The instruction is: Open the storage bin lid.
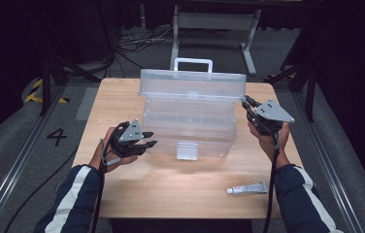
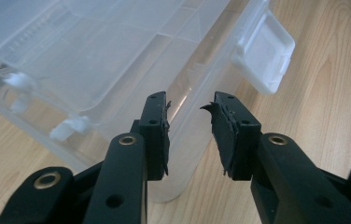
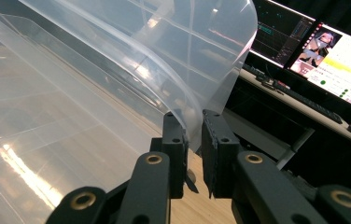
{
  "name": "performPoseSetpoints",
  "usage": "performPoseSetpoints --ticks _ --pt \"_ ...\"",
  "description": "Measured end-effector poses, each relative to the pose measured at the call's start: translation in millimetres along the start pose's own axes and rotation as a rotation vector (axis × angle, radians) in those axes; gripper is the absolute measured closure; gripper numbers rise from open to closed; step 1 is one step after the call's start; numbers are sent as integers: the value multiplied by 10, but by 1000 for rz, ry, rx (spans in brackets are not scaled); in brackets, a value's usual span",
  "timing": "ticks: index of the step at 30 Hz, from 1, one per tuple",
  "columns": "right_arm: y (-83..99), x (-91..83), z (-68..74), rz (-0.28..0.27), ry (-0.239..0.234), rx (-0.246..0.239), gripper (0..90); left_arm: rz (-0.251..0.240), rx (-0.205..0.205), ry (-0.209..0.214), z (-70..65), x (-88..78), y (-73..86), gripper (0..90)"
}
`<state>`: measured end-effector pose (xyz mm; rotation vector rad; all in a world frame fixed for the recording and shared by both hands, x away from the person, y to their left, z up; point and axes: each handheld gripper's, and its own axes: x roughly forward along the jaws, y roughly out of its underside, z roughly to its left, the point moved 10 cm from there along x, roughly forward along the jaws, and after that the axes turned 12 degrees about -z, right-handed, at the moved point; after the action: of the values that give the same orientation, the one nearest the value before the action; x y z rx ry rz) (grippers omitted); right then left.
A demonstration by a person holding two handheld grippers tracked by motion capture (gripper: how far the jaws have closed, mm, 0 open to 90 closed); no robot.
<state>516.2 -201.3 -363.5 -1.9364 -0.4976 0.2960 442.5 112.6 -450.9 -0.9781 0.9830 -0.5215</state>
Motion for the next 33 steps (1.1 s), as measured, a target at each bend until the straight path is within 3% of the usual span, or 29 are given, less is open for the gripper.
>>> performPoseSetpoints --ticks 18,33 --pt "-131 177 -161 59 -2 49 820 26 -35 45 42 178 49 639" --pt "-185 305 -263 62 2 71 829 44 -61 101 27 315 51 652"
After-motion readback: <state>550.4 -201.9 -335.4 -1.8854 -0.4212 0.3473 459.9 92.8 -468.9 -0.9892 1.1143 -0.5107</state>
